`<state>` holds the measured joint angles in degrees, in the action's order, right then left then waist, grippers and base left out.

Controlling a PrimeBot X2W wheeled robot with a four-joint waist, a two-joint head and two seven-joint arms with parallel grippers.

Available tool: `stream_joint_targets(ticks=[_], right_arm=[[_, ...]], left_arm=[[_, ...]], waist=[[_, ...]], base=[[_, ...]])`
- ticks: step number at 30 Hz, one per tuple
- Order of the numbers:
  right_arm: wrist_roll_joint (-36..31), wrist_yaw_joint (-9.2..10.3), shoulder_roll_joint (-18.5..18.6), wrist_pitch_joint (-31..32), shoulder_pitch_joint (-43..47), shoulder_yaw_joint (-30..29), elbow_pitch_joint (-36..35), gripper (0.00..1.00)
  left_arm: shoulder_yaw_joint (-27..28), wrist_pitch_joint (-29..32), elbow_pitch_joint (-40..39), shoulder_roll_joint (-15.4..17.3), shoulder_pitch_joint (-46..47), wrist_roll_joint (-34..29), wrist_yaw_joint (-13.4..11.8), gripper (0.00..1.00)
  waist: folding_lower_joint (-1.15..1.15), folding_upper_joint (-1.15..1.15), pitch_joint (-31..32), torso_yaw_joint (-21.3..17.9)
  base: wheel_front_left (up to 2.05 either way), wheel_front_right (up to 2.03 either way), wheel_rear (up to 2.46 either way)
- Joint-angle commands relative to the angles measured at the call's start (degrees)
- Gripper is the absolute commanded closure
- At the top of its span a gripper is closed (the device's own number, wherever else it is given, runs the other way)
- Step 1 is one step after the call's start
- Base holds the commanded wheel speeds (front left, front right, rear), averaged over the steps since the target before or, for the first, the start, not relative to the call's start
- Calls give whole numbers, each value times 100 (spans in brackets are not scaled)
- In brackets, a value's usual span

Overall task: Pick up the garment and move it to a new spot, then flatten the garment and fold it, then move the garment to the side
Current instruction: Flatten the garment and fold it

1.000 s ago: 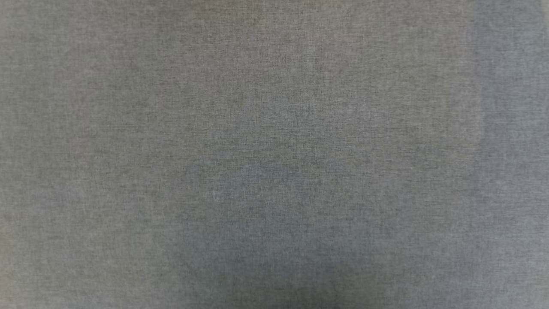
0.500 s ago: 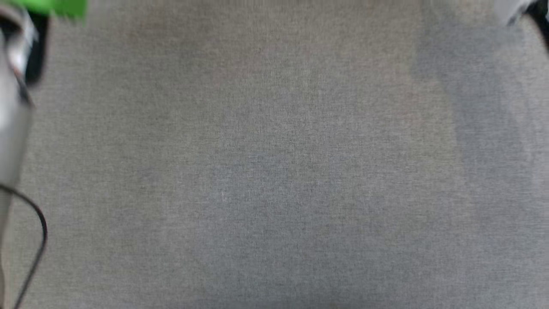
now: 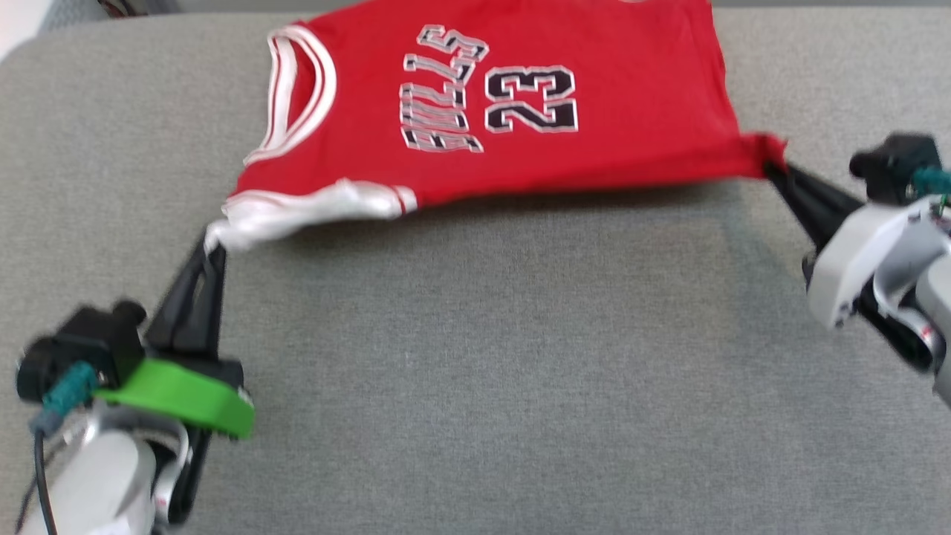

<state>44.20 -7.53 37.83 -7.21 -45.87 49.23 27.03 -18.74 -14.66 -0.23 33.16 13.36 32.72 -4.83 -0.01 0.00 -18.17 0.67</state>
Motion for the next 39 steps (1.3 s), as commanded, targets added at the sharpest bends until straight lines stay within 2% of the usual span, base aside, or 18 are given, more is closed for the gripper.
stream_joint_targets(ticks=[1, 11, 17, 24, 32, 39], right_arm=[[74, 4, 89, 19, 249, 46, -77, 100], [262, 4, 537, 218, 1772, -105, -619, 100], [246, 4, 669, 405, 2759, -463, -837, 100], [253, 4, 782, 793, 3960, -1120, -1411, 100], [131, 4, 610, 1318, 4805, -1952, -1929, 100], [-31, 4, 226, 1485, 4842, -2710, -2268, 100]], left_arm=[[5, -33, -37, -16, -264, 108, -37, 100], [-289, 443, -237, 71, -1833, 724, 61, 100], [-453, 614, -320, 39, -2447, 947, 23, 100], [-685, 787, -233, -101, -2924, 1190, 35, 100], [-785, 811, -204, -55, -2964, 1189, 145, 100], [-722, 594, -83, 19, -2208, 876, 355, 100]], waist=[[1, 0, 462, 102], [1, 0, 1064, 194], [1, 0, 1265, 235], [1, 0, 1416, 185], [1, 0, 1407, 185], [1, 0, 1265, 156]], base=[[0, 0, 0], [0, 0, 0], [0, 0, 0], [0, 0, 0], [0, 0, 0], [0, 0, 0]])
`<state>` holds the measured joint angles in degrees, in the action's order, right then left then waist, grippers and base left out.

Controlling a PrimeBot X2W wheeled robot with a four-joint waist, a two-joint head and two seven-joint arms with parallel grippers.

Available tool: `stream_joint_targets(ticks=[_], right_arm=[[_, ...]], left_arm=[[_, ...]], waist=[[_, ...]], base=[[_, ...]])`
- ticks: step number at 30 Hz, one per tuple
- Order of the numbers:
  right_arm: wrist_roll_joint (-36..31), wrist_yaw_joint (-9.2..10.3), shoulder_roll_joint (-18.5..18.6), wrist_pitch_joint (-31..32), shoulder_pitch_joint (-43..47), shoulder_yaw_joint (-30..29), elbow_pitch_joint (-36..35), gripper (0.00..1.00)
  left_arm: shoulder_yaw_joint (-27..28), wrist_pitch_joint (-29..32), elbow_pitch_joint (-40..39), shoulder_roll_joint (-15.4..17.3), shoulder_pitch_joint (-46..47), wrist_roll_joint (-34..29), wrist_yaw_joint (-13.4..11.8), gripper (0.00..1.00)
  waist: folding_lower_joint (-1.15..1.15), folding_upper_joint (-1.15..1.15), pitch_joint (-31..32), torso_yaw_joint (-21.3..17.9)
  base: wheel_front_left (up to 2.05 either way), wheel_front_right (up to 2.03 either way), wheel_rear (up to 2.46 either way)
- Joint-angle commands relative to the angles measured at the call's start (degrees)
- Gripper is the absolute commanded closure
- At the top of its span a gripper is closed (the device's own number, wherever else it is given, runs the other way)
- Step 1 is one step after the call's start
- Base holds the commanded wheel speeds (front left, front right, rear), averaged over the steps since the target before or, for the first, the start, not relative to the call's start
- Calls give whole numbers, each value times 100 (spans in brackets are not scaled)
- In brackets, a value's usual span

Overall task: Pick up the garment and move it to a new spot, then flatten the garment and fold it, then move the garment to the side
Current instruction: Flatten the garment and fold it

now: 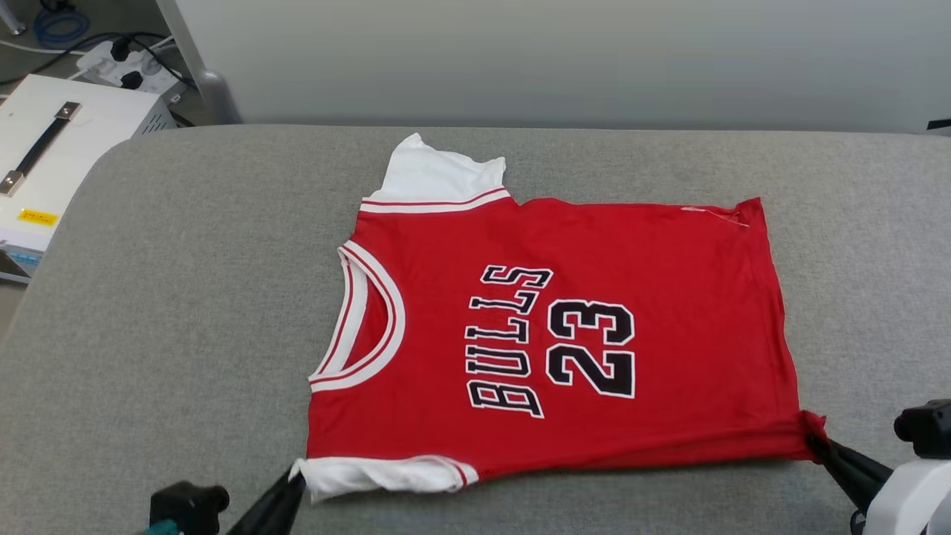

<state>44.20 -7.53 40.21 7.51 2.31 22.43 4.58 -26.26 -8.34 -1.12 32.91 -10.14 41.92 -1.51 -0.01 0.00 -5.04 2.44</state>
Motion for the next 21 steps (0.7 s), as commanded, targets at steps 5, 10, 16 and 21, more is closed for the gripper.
stream_joint_targets(ticks=[5, 10, 16, 21], right_arm=[[-94, 4, -204, 182, -207, -411, -169, 100], [-163, 4, -295, 356, -633, -458, -181, 100], [-185, 4, -373, 510, -1259, -381, 60, 100], [-200, 4, -455, 544, -1724, -184, 378, 100]], left_arm=[[59, 35, 304, 89, 1055, -178, 309, 100], [-22, 206, 831, 84, 2086, -324, 592, 100], [-203, 274, 1636, 28, 3092, -371, 810, 100], [-423, 155, 2383, -19, 3708, -325, 882, 100]], waist=[[1, 0, -324, -91], [1, 0, -702, -189], [1, 0, -1111, -296], [1, 0, -1398, -351]], base=[[0, 0, 0], [0, 0, 0], [0, 0, 0], [0, 0, 0]])
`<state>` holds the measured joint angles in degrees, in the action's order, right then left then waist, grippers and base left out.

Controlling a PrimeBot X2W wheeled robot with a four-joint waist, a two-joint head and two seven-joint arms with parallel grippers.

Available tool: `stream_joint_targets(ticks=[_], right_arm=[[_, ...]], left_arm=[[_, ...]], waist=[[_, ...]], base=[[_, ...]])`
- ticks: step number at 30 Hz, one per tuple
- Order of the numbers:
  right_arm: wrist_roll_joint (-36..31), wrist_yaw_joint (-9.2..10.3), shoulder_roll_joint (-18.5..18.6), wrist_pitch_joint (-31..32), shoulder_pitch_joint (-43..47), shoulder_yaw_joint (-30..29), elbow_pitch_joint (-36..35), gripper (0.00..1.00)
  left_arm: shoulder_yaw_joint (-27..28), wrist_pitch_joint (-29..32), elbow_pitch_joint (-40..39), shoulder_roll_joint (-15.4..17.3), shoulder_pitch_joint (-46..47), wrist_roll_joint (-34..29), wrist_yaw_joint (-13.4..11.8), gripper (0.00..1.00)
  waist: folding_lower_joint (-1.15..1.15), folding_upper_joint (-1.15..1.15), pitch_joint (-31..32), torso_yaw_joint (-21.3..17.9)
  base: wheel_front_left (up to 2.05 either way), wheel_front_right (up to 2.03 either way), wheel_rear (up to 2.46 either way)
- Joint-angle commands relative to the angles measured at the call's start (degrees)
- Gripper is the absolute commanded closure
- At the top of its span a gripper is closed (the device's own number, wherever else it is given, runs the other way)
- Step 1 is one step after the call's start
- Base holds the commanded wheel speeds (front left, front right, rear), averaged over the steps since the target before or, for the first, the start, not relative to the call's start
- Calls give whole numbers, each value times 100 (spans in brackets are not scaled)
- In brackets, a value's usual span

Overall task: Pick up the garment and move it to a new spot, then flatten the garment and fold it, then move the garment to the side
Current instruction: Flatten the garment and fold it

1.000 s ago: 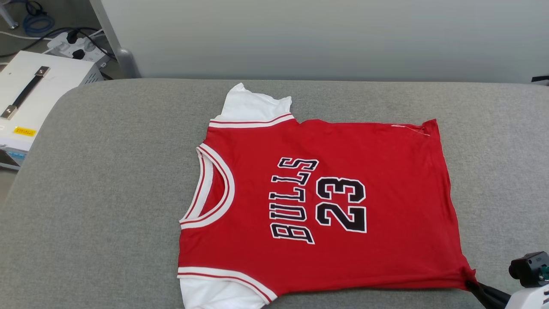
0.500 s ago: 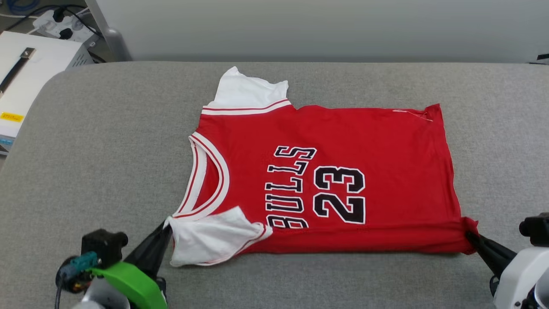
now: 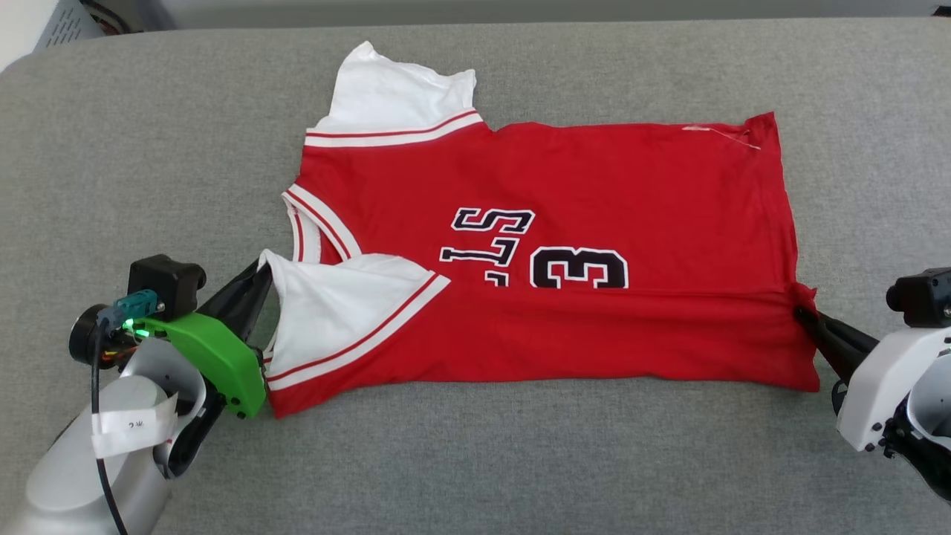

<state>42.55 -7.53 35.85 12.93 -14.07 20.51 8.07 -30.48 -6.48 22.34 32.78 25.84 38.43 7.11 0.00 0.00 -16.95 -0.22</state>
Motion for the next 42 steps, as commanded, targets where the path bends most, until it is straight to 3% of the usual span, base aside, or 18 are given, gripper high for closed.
stream_joint_targets(ticks=[1, 13, 14, 15, 16, 22, 28, 34, 42], right_arm=[[-33, 4, -43, -2, -174, 49, 114, 100], [-41, 4, -174, -278, -556, 563, 910, 100], [-46, 4, -181, -346, -564, 561, 938, 71], [-72, 4, -184, -434, -572, 534, 959, 30], [-86, 4, -193, -502, -575, 502, 962, 0], [-135, 4, -214, -828, -428, 225, 592, 0], [-352, 4, -223, -797, -198, -134, 101, 0], [-549, 4, -331, -563, -36, -391, -232, 0], [-677, 4, -498, -408, 54, -490, -353, 0]], left_arm=[[-72, -68, 200, -12, 222, 20, 25, 100], [-1285, -352, 1361, -222, 728, 685, 36, 100], [-1376, -389, 1415, -219, 739, 755, 36, 60], [-1465, -429, 1461, -199, 760, 798, 36, 0], [-1519, -464, 1485, -178, 779, 841, 36, 0], [-1728, -639, 1373, 164, 1014, 979, 37, 0], [-1922, -69, 723, 724, 1400, 1219, 37, 0], [-2079, 1382, -58, 1174, 1773, 1921, 37, 0], [-2372, 3391, -618, 1298, 2022, 2776, -42, 0]], waist=[[0, 0, -260, -90], [0, 0, -366, -64], [0, 0, -320, -58], [0, 0, -263, -47], [0, 0, -220, -38], [0, 0, 94, 84], [0, 0, 304, 210], [0, 0, 416, 275], [0, 0, 477, 259]], base=[[0, 0, 0], [0, 0, 0], [0, 0, 0], [0, 0, 0], [0, 0, 0], [0, 0, 0], [0, 0, 0], [0, 0, 0], [0, 0, 0]])
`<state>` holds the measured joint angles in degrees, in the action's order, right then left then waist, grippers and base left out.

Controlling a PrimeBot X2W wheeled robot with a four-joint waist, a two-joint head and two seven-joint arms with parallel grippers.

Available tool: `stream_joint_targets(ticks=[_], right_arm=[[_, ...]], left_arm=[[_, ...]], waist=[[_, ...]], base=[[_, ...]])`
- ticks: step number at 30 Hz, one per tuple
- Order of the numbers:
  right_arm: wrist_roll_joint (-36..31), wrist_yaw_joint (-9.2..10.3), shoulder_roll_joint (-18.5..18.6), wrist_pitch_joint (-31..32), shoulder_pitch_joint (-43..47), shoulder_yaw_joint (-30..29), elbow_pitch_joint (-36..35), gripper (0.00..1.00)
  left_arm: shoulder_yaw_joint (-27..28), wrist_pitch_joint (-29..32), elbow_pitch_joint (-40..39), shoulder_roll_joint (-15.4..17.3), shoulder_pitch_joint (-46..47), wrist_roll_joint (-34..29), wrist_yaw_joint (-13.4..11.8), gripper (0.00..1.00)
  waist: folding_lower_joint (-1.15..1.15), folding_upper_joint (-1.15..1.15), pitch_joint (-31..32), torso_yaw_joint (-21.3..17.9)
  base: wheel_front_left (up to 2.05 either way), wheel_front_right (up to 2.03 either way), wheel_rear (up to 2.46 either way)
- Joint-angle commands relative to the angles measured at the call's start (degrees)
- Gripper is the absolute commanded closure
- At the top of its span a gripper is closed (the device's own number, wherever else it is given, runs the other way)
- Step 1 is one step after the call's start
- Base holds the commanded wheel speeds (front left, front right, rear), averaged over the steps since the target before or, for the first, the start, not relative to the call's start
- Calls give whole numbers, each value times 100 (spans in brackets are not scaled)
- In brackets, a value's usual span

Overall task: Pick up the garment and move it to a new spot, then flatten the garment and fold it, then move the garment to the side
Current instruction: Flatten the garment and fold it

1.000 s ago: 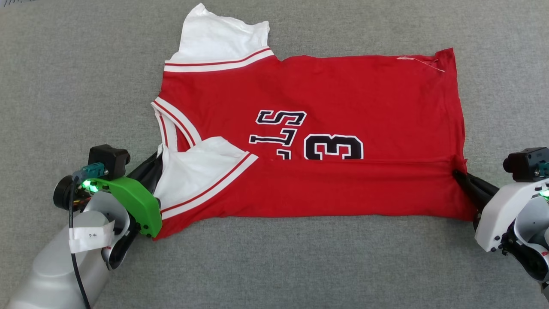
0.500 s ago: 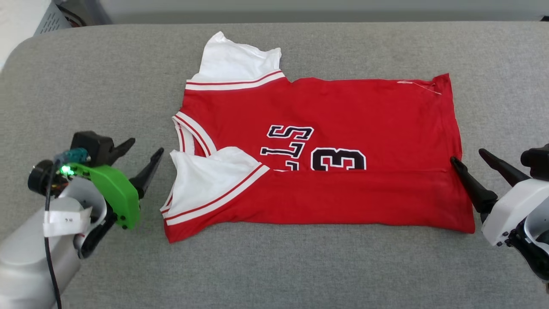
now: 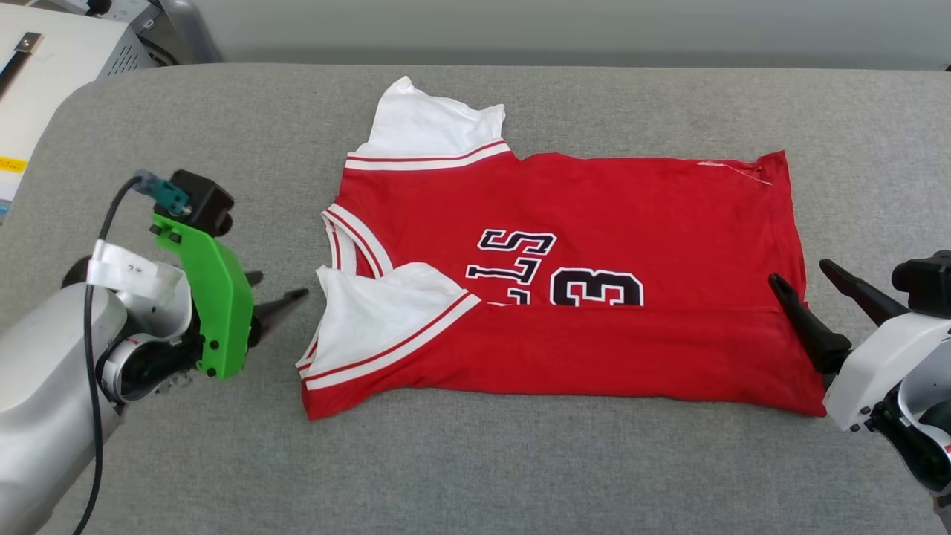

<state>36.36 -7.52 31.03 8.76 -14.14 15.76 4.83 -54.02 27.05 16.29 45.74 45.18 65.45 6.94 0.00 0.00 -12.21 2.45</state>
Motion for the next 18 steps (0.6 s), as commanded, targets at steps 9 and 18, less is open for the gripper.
stream_joint_targets(ticks=[9, 18], right_arm=[[-39, 3, -114, 73, -122, 152, 7, 0], [15, 3, -181, -38, -321, 398, 190, 0]], left_arm=[[-377, 967, 32, -216, -59, 436, -122, 0], [-848, 956, 670, -452, -460, 183, -58, 0]], waist=[[0, 0, -115, -203], [0, 0, -291, -413]], base=[[0, 0, 0], [0, 0, 0]])
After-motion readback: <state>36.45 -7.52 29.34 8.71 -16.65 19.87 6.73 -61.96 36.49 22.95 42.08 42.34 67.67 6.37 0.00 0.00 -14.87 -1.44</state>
